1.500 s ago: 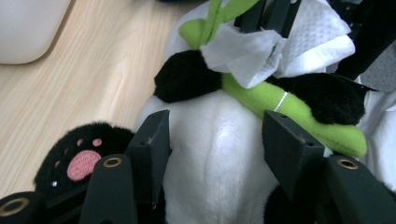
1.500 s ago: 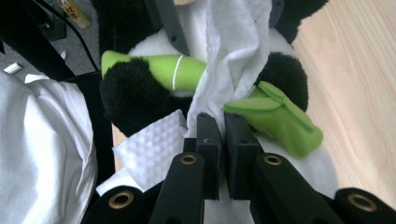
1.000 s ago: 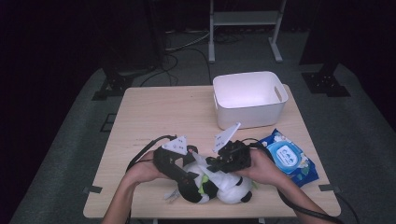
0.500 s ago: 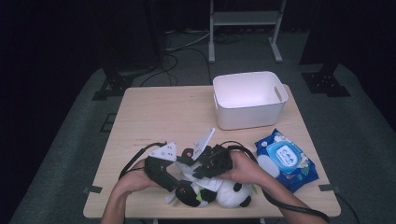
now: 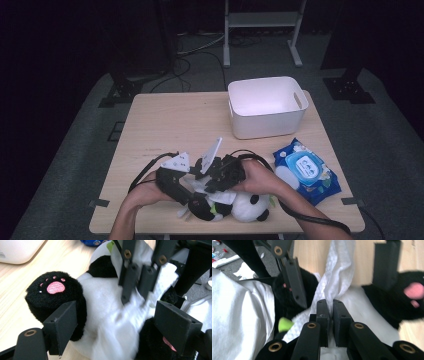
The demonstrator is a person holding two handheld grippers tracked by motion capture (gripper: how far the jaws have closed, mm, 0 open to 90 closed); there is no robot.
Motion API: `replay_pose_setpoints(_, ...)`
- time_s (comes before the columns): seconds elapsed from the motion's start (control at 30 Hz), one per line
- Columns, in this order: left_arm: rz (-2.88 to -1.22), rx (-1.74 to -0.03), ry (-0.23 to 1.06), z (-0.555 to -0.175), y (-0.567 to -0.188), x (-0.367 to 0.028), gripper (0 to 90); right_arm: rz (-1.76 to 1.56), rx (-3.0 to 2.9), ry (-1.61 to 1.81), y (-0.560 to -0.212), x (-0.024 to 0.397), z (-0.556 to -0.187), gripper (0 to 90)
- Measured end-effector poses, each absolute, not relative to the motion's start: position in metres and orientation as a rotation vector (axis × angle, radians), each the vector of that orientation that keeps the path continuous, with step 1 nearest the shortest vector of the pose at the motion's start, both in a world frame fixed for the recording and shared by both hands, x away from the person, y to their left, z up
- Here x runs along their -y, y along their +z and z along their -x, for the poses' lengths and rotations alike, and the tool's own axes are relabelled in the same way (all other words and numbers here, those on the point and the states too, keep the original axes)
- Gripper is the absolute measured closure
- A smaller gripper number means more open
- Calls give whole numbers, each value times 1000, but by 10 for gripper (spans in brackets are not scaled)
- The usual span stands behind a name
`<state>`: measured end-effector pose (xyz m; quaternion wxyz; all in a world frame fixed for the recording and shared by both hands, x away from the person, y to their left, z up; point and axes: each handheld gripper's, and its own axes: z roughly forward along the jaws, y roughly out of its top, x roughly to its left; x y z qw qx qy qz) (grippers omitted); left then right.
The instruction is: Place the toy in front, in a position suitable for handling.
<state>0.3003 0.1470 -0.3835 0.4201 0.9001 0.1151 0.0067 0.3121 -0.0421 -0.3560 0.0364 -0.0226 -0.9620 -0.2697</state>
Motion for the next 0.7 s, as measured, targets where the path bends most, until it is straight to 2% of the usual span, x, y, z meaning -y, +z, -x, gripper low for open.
replay_pose_setpoints(0.4,-2267,-271,30,-299,-383,-146,178,219,3000,-896,-346,60,-335,835)
replay_pose_setpoints(0.7,-2267,-251,22,-297,-383,-147,181,371,3024,-1019,-347,47,-352,821)
